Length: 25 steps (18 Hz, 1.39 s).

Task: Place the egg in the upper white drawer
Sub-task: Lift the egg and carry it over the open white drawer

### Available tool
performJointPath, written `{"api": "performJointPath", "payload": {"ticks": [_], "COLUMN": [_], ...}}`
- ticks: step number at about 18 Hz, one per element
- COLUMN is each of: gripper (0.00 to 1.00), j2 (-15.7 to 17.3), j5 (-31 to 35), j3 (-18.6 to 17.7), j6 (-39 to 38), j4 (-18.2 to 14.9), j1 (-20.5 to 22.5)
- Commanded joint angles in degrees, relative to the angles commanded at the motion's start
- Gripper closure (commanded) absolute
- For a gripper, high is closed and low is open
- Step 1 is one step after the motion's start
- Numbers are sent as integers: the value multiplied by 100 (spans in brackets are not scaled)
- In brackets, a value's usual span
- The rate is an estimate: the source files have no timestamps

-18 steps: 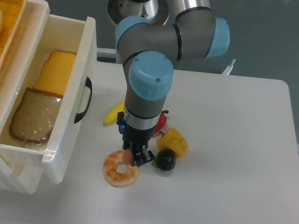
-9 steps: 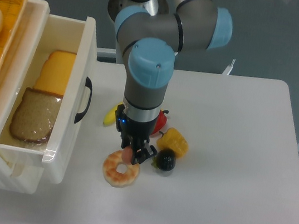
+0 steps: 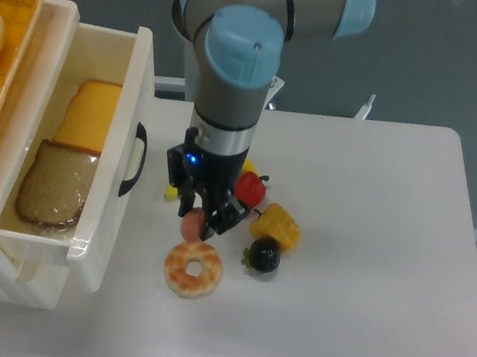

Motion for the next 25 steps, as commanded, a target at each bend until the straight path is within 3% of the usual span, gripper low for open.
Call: {"api": "performJointPath", "payload": {"ticks": [7,11,18,25], "gripper": [75,75,75,75], "j2": [510,721,871,941], "j5": [-544,-809,-835,-861], "j3": [-167,-273,-571,-589], "j6": [-9,0,421,668], "j4": [-18,-211,-272,-422], "j1": [27,-8,-412,-764]}}
